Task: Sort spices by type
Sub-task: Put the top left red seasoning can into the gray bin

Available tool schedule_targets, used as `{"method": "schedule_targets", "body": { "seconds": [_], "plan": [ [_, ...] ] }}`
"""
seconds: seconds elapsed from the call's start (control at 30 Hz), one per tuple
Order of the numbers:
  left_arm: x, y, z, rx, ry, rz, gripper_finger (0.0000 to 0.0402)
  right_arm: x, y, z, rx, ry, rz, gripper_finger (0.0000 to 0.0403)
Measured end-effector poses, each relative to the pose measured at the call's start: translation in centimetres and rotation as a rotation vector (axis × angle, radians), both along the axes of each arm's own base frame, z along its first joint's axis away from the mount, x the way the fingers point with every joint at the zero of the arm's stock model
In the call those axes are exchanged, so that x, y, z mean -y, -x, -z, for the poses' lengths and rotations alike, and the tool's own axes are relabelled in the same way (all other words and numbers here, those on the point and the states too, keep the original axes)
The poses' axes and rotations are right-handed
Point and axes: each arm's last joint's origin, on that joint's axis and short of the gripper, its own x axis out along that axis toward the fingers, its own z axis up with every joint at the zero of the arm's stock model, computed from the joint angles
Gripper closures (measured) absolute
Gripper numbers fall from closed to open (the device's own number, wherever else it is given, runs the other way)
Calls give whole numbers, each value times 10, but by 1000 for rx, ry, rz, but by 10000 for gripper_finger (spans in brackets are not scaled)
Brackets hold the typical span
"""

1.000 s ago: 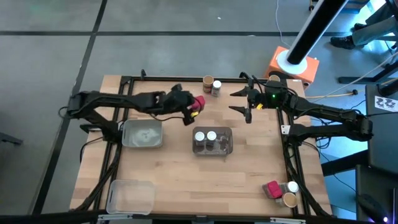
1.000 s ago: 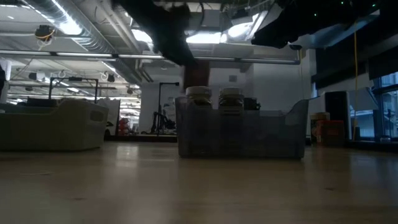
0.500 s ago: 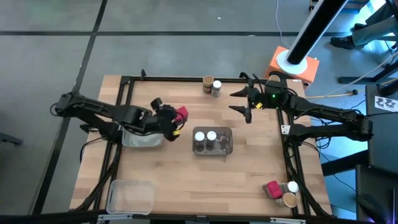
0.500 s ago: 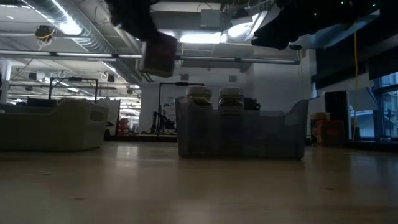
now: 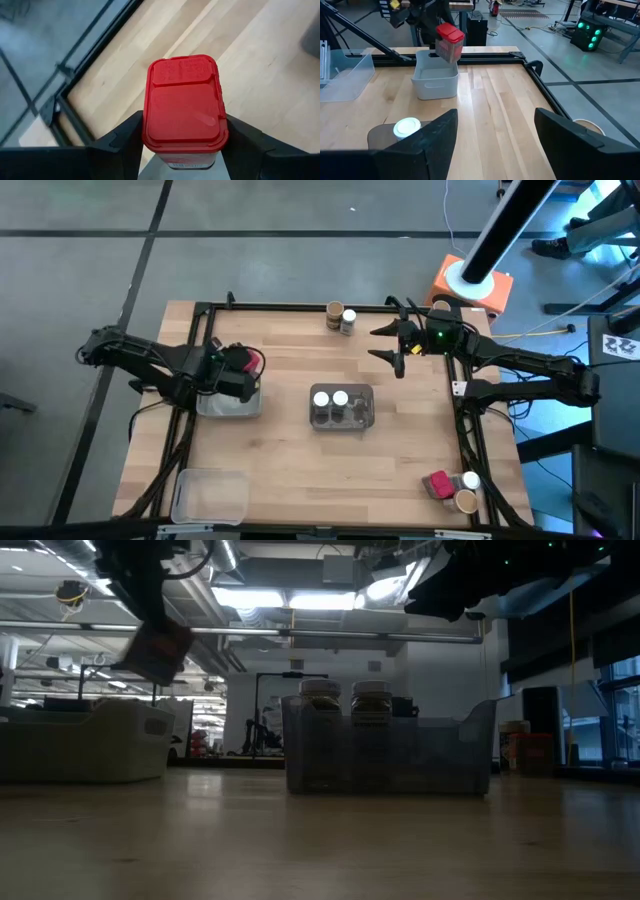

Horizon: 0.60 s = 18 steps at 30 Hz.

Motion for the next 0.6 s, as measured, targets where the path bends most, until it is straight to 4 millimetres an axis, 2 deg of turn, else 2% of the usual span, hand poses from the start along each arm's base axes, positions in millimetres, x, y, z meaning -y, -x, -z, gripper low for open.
{"method": "schedule_targets", "body": {
  "seconds": [0.27,0.6],
  "plan": [
    [9,12,1,-25,90,-45,203,0,0,0,5,-17,5,139],
    [29,31,33,4,96,-195,203,0,0,0,0,0,1,139]
  ]
}}
